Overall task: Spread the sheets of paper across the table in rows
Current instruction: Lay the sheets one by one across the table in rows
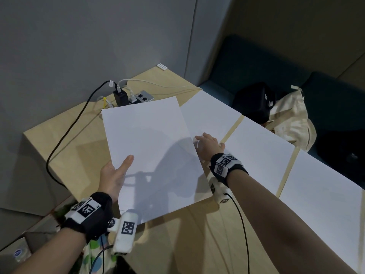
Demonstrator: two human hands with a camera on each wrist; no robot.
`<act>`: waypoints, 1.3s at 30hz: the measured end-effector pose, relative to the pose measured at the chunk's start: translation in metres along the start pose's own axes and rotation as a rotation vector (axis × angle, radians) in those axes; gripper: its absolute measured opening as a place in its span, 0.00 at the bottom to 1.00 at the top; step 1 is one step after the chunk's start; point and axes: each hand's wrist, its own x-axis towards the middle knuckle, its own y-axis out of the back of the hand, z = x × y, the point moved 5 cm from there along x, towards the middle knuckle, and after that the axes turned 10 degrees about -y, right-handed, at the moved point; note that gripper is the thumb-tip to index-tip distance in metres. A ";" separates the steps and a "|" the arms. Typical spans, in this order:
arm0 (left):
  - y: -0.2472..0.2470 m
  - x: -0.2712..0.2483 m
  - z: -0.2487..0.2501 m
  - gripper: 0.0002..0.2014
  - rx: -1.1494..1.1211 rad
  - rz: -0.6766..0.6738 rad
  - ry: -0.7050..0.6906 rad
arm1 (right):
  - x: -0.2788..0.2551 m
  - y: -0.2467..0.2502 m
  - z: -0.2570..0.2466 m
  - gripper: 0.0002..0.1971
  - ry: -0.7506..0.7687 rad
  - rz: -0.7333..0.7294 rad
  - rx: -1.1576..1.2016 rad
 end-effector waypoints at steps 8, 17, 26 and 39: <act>0.000 -0.001 0.000 0.17 -0.006 0.015 0.045 | 0.007 -0.003 0.005 0.23 0.014 0.022 0.101; -0.013 -0.010 0.020 0.30 0.001 -0.018 0.016 | -0.037 0.030 0.003 0.16 0.047 -0.230 0.919; -0.031 -0.007 0.018 0.14 -0.107 -0.107 0.147 | -0.079 0.023 0.044 0.22 -0.003 -0.035 0.854; -0.048 -0.042 0.020 0.15 0.051 -0.235 -0.041 | -0.140 0.016 0.104 0.06 -0.128 0.148 1.126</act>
